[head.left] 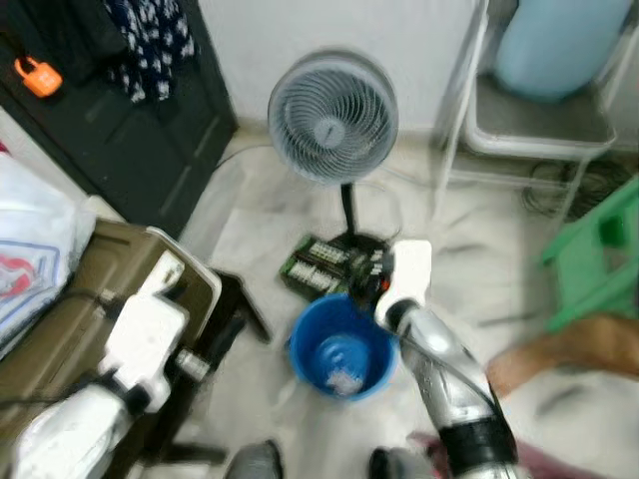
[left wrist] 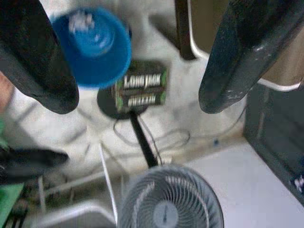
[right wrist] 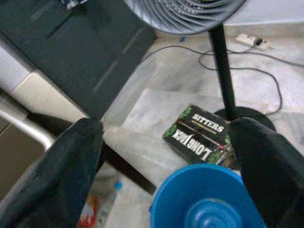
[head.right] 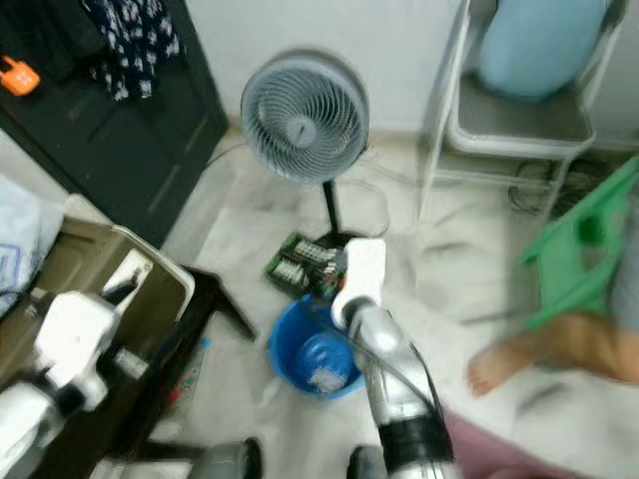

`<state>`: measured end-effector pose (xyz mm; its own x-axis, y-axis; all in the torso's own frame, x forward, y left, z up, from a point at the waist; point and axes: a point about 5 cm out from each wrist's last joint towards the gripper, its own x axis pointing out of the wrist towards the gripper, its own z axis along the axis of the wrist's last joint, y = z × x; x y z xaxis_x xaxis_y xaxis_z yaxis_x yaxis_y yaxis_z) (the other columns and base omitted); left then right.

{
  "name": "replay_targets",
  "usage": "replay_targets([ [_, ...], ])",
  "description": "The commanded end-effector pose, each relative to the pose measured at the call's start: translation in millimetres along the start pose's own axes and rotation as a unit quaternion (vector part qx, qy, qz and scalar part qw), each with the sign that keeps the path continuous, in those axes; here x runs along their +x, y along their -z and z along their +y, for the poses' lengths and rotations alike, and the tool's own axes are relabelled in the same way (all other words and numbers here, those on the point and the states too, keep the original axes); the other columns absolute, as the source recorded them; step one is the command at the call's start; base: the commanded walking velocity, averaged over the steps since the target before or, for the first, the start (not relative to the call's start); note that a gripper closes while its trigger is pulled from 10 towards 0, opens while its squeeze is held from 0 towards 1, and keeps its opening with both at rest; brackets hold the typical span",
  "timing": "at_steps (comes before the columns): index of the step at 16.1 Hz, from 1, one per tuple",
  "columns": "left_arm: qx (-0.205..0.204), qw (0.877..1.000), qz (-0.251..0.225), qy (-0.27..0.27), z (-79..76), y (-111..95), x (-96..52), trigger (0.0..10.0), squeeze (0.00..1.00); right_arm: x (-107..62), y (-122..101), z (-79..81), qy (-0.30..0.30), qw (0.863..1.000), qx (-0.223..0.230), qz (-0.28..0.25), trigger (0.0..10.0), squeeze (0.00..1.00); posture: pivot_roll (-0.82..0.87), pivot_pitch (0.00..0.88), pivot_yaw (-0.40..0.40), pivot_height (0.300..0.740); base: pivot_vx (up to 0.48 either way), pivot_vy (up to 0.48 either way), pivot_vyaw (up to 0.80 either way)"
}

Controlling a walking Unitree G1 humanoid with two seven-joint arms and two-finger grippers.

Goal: Clean up the room

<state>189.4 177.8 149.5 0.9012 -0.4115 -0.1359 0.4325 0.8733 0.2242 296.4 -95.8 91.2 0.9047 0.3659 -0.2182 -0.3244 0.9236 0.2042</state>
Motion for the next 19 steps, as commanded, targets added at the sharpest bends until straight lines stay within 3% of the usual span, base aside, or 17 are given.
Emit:
replay_targets([
  [1,0.001,1.000,0.004,-0.011,0.8,4.4,3.9,10.0,0.00,-5.2,-0.7,5.0,-0.034,0.999,-0.012,0.018,10.0,1.00,0.08,0.026,0.035,0.740,0.000,0.000,0.00],
  [4,-0.012,0.998,-0.039,-0.042,0.0,3.5,34.8,10.0,0.00,-25.1,-6.2,-16.1,-0.074,0.993,-0.058,0.071,10.0,1.00,0.03,0.000,-0.023,0.740,0.000,0.000,0.00],
  [8,-0.043,0.993,-0.069,-0.089,8.7,7.3,56.6,10.0,0.00,-20.3,-33.2,-19.7,-0.034,0.998,-0.057,-0.008,10.0,1.00,-0.02,0.000,-0.034,0.740,0.000,0.000,0.00],
  [9,-0.049,0.991,-0.083,-0.096,12.1,4.8,63.3,10.0,0.00,-19.9,-44.5,-18.4,-0.014,0.998,-0.052,-0.044,10.0,0.00,-0.04,0.000,-0.037,0.740,0.000,0.000,0.00],
  [13,-0.055,0.988,-0.095,-0.109,20.2,4.3,74.4,10.0,0.00,-24.9,-57.2,-31.9,0.049,0.995,-0.040,-0.081,10.0,0.00,-0.04,0.000,-0.016,0.740,0.000,0.000,0.00],
  [15,-0.052,0.988,-0.097,-0.110,21.0,5.7,72.5,10.0,0.00,-25.9,-59.8,-34.8,0.078,0.993,-0.018,-0.091,10.0,0.00,-0.04,0.000,0.005,0.740,0.000,0.000,0.00],
  [16,-0.052,0.989,-0.093,-0.103,20.4,8.2,68.4,10.0,0.00,-28.2,-62.5,-29.0,0.082,0.991,-0.005,-0.110,10.0,0.00,-0.02,0.000,0.041,0.740,0.000,0.000,0.00],
  [19,-0.046,0.990,-0.093,-0.090,15.2,15.3,60.3,10.0,0.00,-30.2,-38.9,-31.5,0.101,0.990,-0.008,-0.094,10.0,0.00,0.00,0.000,0.007,0.740,0.000,0.000,0.00],
])
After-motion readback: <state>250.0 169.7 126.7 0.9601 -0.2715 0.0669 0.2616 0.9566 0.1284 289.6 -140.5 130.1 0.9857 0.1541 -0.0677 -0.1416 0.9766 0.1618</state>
